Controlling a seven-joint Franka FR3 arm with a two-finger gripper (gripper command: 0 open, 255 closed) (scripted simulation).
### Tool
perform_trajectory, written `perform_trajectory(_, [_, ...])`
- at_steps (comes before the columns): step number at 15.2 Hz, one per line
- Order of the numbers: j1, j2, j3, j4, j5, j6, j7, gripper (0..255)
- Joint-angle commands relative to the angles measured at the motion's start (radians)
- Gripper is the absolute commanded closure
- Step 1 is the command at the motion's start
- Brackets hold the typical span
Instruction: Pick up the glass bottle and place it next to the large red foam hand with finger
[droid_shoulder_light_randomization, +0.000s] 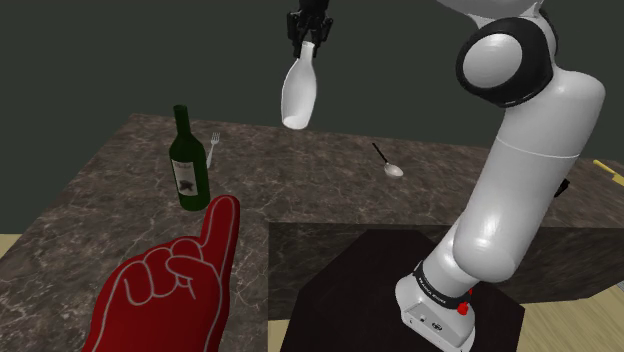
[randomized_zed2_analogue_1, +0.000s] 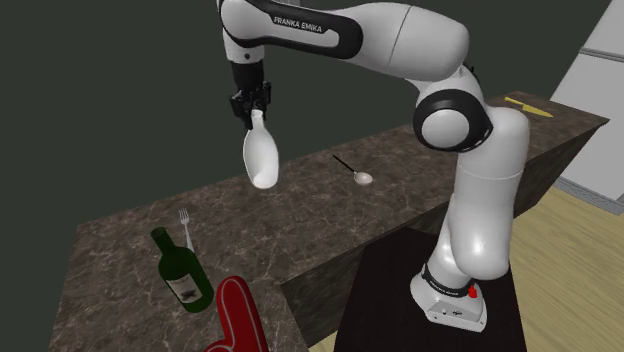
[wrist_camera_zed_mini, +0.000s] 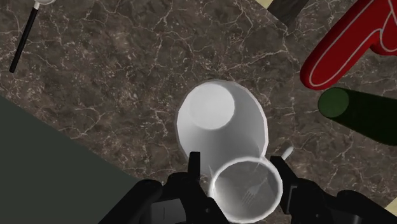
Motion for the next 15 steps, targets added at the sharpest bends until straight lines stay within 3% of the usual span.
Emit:
perform_trajectory(1, [0.026, -0.014, 0.014, 0.02, -0.005, -0.033, 0.041, 255])
perform_trajectory(9, [0.129, -0.013, 0.074, 0.165, -0.02, -0.176, 0.201, 255])
perform_trajectory(12, [0.171, 0.021, 0.097, 0.272, -0.026, -0.248, 0.264, 255])
perform_trajectory(15, [0.22, 0.095, 0.119, 0.445, -0.035, -0.348, 0.328, 255])
